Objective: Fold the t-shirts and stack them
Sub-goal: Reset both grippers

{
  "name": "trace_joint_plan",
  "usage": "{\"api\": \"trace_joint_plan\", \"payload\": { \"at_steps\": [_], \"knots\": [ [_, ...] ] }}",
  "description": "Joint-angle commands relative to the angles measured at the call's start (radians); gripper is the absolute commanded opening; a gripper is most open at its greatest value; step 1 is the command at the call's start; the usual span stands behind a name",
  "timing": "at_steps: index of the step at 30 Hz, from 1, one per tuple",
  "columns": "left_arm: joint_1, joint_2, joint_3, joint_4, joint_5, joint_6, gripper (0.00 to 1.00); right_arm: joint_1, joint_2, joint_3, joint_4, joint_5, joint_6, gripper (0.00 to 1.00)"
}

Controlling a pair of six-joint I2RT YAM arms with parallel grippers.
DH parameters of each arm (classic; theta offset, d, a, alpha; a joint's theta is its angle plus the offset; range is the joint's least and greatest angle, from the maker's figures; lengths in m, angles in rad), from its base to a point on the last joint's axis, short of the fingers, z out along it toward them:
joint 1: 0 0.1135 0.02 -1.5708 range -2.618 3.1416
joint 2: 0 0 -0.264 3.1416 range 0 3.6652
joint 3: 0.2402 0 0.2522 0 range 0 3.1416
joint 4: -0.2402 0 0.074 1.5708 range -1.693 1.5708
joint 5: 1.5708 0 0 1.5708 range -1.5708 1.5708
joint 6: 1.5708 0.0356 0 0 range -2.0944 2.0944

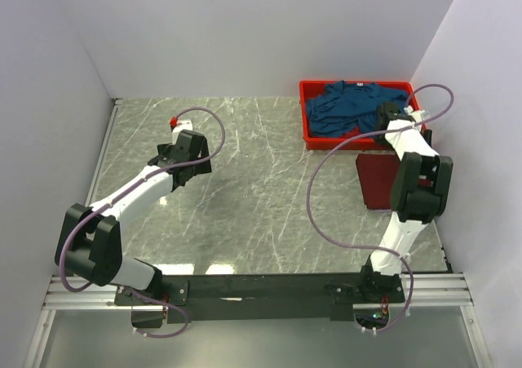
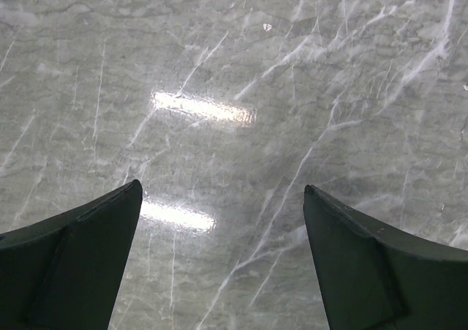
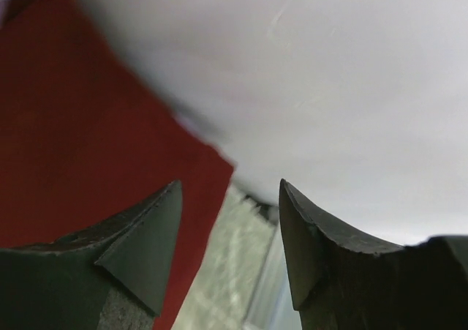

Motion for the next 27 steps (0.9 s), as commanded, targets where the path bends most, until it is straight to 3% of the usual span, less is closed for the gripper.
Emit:
{"api": "trace_joint_plan", "payload": {
  "at_steps": [1, 11, 18, 20, 27],
  "knots": [
    [-0.004, 0.0, 0.025, 0.001, 0.008, -0.017, 0.98, 0.023, -0.178, 0.021, -0.102, -0.171, 0.155, 0.63],
    [-0.004, -0.116, 0.148, -0.171, 0.008, -0.115, 0.99, 0.028, -0.681, -0.085, -0.024, -0.715, 0.185, 0.68],
    [-0.004, -0.369, 0.2, -0.251, -0.068, -0.155, 1.0, 0.029, -1.254, -0.332, 0.166, -0.981, 0.185, 0.76],
    [-0.004, -0.454, 0.199, -0.247, -0.106, -0.164, 0.99, 0.037, -1.356, -0.413, 0.234, -1.01, 0.174, 0.86],
    [-0.004, -0.776, -0.007, -0.04, -0.258, -0.192, 0.99, 0.054, -1.636, -0.554, 0.319, -0.963, 0.12, 0.86]
  ]
}}
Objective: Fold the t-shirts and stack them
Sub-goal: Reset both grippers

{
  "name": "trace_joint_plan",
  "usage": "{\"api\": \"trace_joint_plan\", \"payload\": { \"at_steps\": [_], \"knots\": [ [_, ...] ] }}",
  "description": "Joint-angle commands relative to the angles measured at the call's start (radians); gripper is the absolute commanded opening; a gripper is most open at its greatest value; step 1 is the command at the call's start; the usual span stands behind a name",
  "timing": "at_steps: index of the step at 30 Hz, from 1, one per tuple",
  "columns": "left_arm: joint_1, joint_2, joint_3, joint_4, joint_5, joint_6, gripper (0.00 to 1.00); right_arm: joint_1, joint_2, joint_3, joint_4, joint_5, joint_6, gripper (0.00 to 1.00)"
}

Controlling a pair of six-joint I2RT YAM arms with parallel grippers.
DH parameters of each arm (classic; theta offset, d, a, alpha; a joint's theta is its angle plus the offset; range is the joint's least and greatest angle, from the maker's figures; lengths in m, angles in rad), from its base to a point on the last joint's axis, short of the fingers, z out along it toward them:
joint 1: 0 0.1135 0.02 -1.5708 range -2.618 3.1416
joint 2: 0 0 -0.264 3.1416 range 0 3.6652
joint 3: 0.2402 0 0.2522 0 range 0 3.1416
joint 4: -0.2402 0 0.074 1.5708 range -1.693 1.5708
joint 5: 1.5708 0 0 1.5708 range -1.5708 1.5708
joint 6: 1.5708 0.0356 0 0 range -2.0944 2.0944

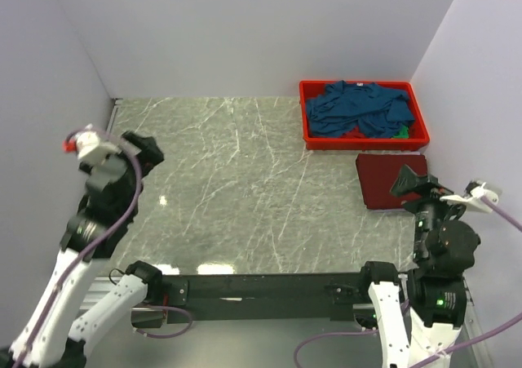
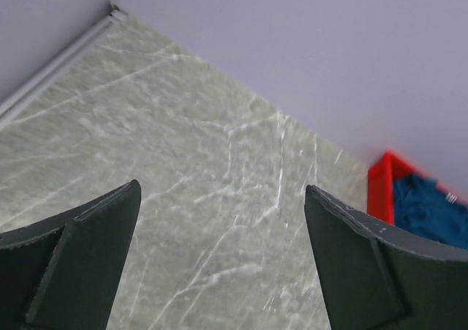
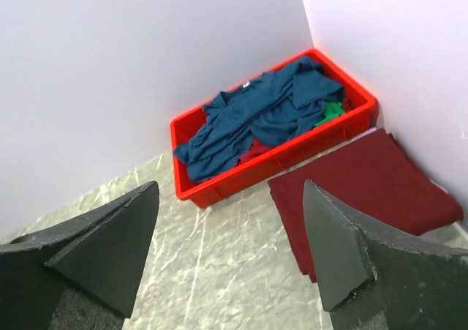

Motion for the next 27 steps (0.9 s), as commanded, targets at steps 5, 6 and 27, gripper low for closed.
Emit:
{"api": "trace_joint_plan", "payload": {
  "at_steps": [5, 6, 27],
  "knots": [
    [-0.004, -0.281, -0.266, 0.22, -0.143, -0.029, 0.99, 0.016, -0.076, -0.096, 0.073, -0.027, -0.04, 0.86],
    [-0.004, -0.3, -0.289, 0.246, -0.142, -0.037, 0.99, 0.019, -0.082, -0.102, 0.075, -0.031, -0.039, 0.87],
    [-0.004, -0.171, -0.364, 0.393, -0.096, 0.006, 0.99, 0.033, -0.16, -0.162, 0.06, 0.011, -0.042, 0.91]
  ]
}}
